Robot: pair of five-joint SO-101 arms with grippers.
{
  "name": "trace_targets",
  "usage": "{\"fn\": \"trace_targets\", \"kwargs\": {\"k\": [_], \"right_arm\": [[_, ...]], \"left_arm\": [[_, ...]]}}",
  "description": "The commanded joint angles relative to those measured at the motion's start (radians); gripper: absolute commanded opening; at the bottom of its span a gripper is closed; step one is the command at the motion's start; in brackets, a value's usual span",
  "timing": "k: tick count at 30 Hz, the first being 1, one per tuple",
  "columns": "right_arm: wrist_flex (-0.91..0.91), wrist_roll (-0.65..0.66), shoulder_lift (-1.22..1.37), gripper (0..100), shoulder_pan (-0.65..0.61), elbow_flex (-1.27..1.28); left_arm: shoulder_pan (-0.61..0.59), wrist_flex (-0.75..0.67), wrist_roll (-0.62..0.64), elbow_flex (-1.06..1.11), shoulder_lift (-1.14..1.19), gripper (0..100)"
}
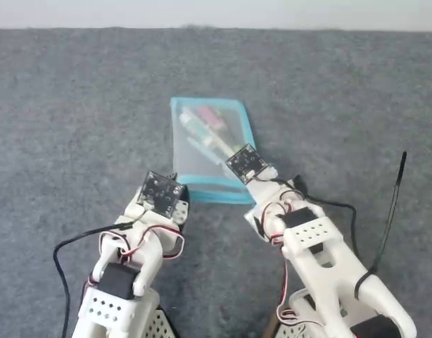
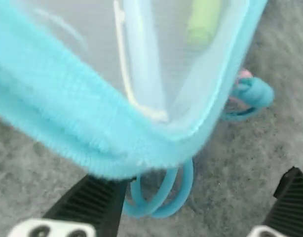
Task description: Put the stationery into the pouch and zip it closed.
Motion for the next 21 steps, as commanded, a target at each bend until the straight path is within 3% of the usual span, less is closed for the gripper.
{"fn": "trace_targets", "kwargs": {"k": [1, 13, 21], "right_arm": [[-0.021, -0.015, -0.045, 42.4, 0.005, -0.008], [0.067, -0.08, -0.443, 42.4, 0.002, 0.109], [-0.056, -0.078, -0.472, 42.2, -0.101, 0.193]], "left_arm": [[0.015, 0.051, 0.048, -0.136, -0.014, 1], [0.006, 0.054, 0.049, -0.183, -0.015, 1], [-0.048, 0.048, 0.049, -0.199, -0.015, 1]]}}
